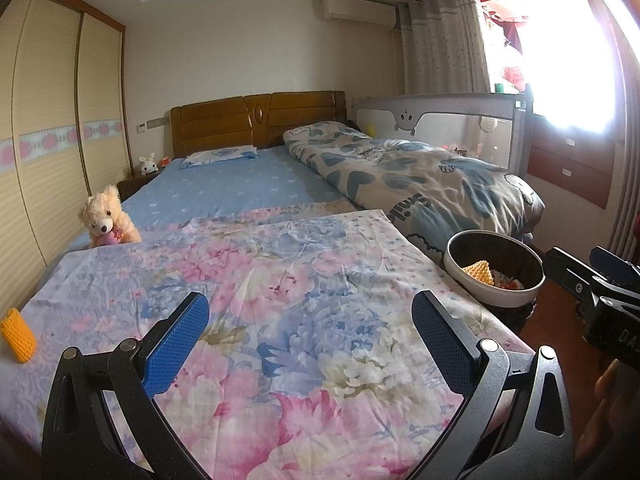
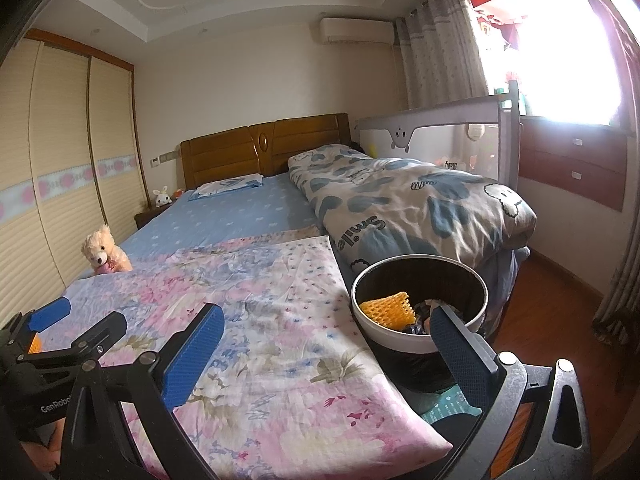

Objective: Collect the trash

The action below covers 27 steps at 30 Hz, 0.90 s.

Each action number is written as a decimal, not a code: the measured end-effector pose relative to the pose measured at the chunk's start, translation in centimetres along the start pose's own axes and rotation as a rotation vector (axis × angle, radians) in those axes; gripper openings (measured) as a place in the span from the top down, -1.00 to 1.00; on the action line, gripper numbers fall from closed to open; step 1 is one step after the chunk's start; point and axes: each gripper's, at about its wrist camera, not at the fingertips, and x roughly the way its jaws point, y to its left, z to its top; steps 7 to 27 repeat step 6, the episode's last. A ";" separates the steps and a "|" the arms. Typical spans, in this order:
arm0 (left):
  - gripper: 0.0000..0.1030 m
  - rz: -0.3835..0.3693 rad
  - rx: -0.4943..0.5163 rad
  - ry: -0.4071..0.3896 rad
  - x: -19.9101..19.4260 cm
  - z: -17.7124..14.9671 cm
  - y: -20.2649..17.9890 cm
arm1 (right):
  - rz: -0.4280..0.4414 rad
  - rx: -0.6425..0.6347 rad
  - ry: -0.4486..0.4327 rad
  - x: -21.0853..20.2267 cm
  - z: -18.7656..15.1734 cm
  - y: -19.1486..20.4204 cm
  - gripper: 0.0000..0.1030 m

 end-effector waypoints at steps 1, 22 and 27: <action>-1.00 -0.001 0.000 0.000 0.0 0.0 0.0 | 0.001 0.001 0.001 0.1 0.0 0.0 -1.00; -1.00 0.000 -0.001 0.003 0.0 -0.1 0.0 | 0.008 -0.001 0.008 0.4 0.2 0.0 -1.00; -1.00 0.000 -0.001 0.003 0.0 -0.1 0.0 | 0.008 -0.001 0.008 0.4 0.2 0.0 -1.00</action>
